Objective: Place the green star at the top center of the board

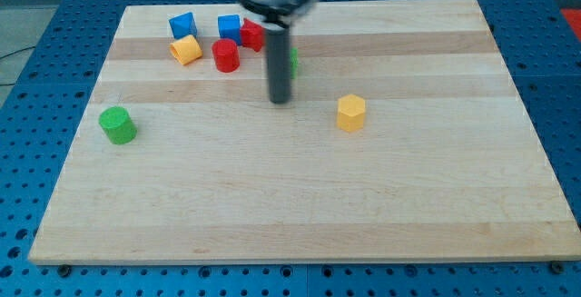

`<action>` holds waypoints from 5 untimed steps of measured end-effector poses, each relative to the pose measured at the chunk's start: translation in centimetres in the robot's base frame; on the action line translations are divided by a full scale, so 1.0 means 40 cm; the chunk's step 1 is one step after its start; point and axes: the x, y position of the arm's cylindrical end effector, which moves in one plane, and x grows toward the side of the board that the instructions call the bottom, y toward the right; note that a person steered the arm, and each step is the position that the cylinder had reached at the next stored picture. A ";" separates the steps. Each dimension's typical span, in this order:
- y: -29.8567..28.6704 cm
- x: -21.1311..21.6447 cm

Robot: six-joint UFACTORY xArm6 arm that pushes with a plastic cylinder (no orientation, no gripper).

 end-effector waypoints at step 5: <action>0.108 -0.368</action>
